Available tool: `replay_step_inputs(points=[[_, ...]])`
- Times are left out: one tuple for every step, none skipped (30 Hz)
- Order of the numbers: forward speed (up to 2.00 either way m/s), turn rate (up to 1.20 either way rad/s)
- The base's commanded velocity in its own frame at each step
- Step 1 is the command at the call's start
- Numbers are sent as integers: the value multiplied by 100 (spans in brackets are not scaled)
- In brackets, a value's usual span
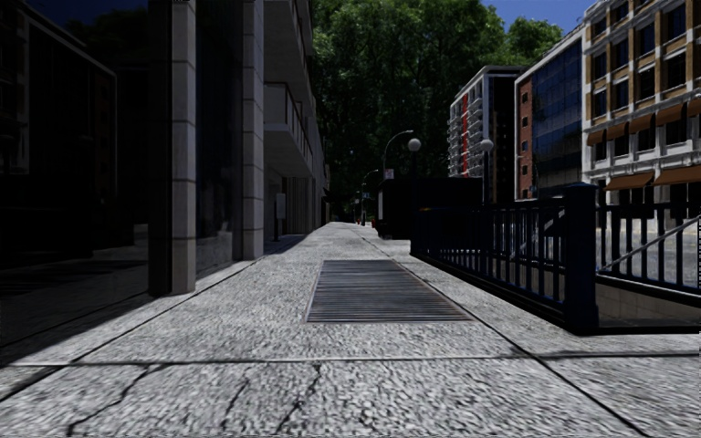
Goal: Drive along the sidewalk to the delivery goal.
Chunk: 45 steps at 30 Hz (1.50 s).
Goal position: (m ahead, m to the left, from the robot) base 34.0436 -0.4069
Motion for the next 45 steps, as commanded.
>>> replay_step_inputs(points=[[200, 0], [200, 0], [200, 0], [200, 0], [200, 0], [200, 0], [200, 0], [200, 0], [200, 0], [200, 0], [200, 0], [200, 0], [200, 0], [200, 0], [200, 0], [200, 0], [200, 0], [200, 0], [200, 0], [200, 0], [200, 0], [200, 0], [200, 0], [200, 0], [200, 0], [200, 0], [200, 0], [200, 0], [200, 0], [200, 0], [200, 0], [200, 0], [200, 0], [200, 0], [200, 0], [200, 0], [200, 0], [200, 0], [200, 0], [200, 0], [200, 0], [200, 0], [200, 0], [200, 0], [200, 0]])
